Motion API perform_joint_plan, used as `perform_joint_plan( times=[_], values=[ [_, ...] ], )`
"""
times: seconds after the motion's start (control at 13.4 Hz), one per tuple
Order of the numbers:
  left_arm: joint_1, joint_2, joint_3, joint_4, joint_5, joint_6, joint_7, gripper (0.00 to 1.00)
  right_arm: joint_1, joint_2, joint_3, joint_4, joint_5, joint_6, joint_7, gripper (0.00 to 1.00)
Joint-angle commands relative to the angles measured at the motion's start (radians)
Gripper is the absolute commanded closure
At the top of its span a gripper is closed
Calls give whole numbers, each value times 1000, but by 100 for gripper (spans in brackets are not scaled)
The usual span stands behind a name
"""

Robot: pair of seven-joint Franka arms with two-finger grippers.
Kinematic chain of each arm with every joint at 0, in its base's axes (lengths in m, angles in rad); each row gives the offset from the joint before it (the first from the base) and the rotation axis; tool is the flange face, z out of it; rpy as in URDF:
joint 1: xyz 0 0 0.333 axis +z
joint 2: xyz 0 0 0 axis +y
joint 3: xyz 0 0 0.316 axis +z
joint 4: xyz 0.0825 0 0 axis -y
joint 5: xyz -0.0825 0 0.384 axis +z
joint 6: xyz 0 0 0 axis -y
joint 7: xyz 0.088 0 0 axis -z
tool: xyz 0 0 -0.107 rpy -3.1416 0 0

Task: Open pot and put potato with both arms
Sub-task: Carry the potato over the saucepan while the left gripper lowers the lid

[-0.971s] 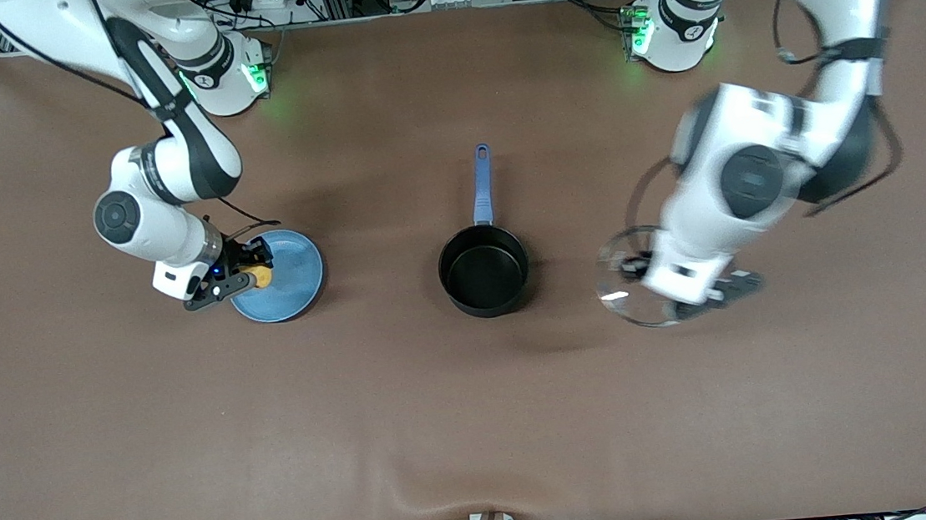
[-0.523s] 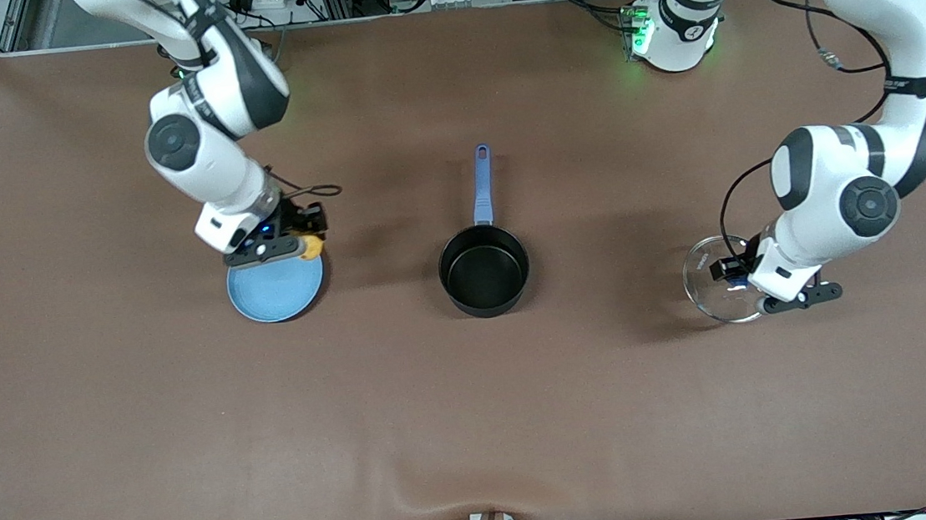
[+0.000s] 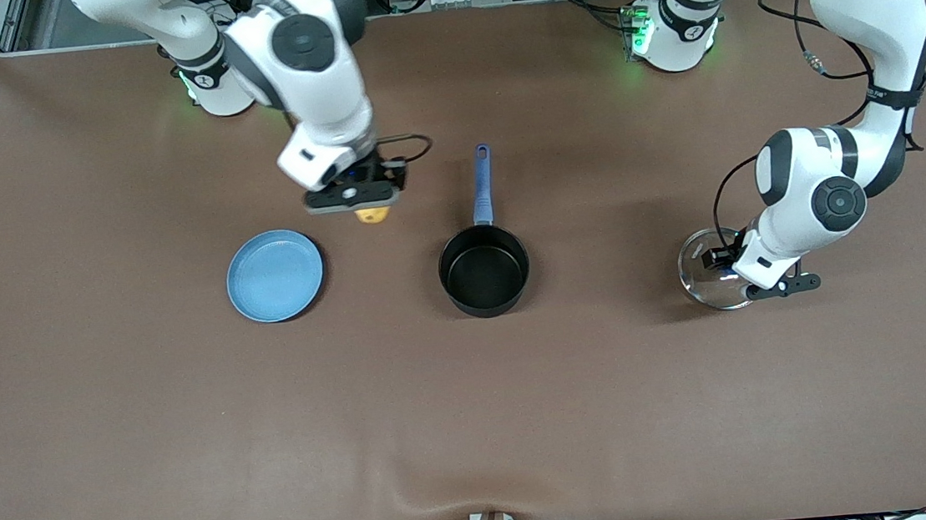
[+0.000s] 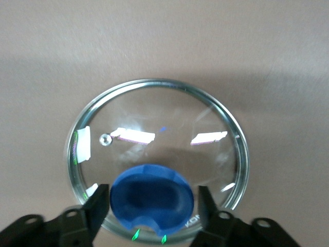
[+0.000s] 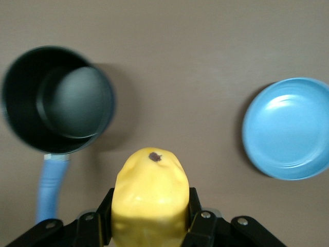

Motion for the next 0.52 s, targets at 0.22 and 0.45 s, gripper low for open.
perform_joint_plan(
  times=[0.22, 0.45],
  values=[
    [24, -141, -19, 284, 29, -314, 3, 0, 230, 373, -85, 390, -74, -20, 222, 100],
    [30, -195, -35, 487, -3, -612, 61, 0, 285, 481, -139, 475, -75, 41, 251, 100]
  ],
)
